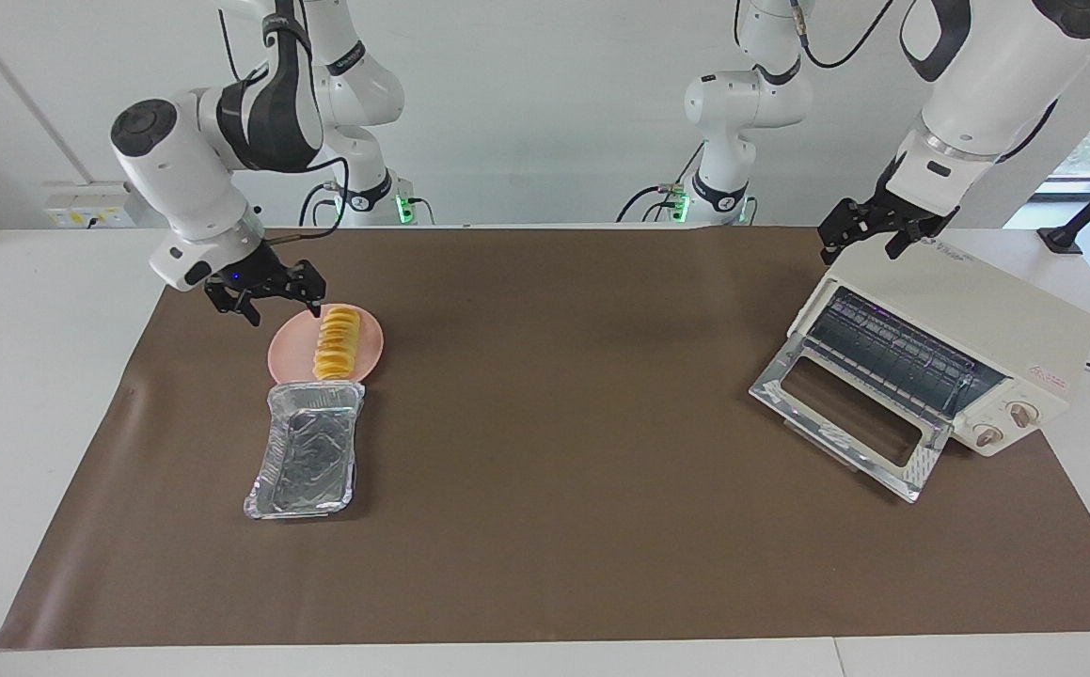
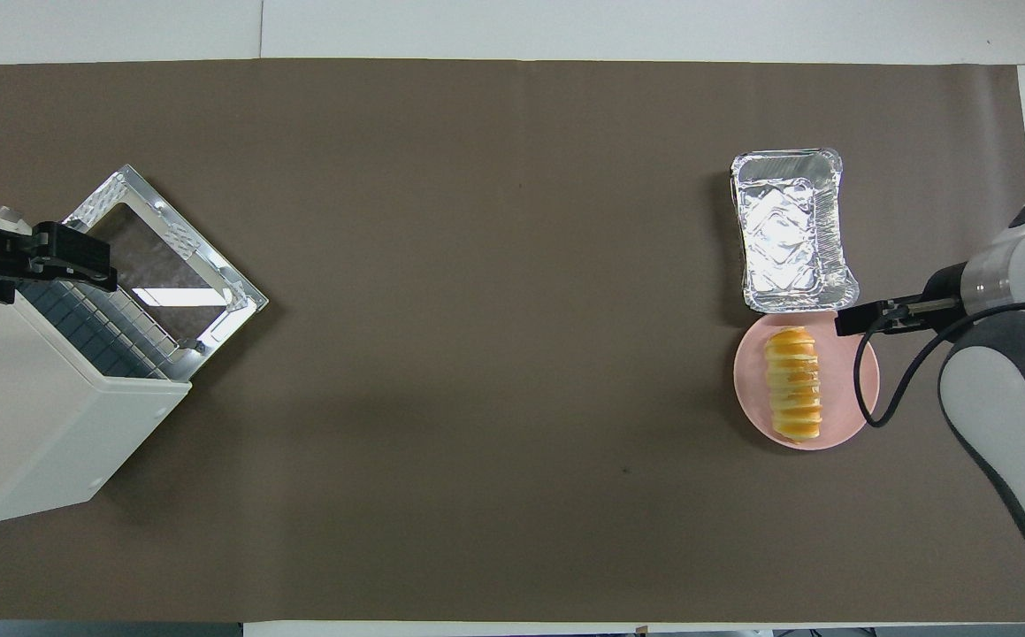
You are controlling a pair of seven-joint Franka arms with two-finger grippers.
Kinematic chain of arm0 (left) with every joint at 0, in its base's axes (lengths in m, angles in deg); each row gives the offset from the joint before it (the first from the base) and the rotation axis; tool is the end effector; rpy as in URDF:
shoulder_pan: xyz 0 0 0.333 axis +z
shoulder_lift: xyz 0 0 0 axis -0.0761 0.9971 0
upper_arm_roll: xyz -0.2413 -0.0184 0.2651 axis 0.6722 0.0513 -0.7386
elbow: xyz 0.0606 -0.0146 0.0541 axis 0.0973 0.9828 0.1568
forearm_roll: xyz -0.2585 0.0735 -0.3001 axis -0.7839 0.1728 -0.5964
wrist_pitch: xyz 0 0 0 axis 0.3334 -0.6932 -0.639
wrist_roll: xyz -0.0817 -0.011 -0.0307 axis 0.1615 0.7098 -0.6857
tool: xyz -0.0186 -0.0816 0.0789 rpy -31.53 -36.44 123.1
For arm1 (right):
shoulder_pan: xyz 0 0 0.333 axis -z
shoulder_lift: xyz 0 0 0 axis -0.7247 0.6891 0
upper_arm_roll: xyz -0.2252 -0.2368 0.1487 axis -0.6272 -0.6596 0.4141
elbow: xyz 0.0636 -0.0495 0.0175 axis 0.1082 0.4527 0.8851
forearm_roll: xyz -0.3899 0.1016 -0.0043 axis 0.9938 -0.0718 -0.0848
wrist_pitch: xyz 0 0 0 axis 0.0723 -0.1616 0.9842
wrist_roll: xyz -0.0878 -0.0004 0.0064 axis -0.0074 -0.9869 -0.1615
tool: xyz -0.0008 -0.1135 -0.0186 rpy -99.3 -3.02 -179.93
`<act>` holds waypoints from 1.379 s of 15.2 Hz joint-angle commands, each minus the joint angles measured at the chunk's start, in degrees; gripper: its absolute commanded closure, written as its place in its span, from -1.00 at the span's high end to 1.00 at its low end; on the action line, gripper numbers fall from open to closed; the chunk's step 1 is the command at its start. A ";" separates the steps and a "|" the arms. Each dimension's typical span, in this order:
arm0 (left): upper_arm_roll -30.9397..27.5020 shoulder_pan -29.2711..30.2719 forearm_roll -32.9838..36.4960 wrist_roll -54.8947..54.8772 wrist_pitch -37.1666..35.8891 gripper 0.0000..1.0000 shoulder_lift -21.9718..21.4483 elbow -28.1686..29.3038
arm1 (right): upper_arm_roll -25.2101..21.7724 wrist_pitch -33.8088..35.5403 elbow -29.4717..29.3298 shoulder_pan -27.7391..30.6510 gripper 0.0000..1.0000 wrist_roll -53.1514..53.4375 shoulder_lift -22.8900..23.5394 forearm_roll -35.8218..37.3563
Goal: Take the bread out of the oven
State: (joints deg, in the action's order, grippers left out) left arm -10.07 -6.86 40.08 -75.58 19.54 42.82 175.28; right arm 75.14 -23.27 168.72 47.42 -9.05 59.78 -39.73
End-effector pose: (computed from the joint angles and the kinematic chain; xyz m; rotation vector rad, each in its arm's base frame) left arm 0.5552 -0.0599 0.6512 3.1230 0.0491 -0.1266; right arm 0.5284 -0.0171 0.5191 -3.0778 -0.1188 0.0401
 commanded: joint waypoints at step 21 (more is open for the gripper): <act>0.13 0.38 0.18 -0.34 -0.04 1.00 -1.14 0.97 | 0.29 21.13 -24.28 1.65 1.00 3.76 7.43 3.77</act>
State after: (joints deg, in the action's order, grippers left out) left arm -10.07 -6.86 40.08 -75.59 19.54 42.82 175.28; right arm 74.99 -3.32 146.33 48.31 -6.75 66.50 -36.91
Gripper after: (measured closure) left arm 0.000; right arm 0.000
